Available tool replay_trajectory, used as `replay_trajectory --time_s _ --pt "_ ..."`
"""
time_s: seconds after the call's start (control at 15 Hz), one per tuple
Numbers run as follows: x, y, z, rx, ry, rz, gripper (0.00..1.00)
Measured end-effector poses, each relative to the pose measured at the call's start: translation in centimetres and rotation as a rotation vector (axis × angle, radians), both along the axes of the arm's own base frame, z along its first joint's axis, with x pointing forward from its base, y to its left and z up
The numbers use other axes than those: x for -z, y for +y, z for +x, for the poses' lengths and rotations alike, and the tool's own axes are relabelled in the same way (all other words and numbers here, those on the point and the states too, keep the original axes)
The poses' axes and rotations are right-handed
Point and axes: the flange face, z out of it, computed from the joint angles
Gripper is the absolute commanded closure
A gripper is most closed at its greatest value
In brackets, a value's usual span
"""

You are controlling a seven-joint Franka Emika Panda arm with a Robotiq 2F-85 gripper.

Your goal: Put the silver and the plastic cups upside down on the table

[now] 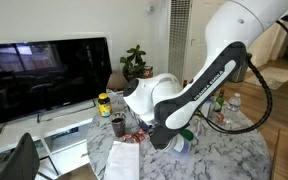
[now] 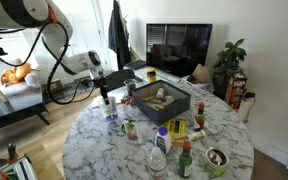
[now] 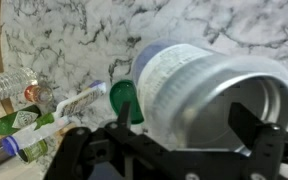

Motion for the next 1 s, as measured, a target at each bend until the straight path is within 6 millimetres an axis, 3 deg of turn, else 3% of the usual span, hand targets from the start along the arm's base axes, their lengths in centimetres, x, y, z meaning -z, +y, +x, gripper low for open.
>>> replay_trajectory --time_s 0.27,0.53,0.8,1.0 --pt "1.4 1.4 0.2 -0.023 0.006 0.033 0.00" --pt "1.4 2.4 1.0 -0.047 -0.017 0.075 0.00" --pt "0.2 2.7 1.9 0.014 -0.026 0.129 0.00" --pt "-1.7 1.5 3.2 0.138 -0.041 0.185 0.00"
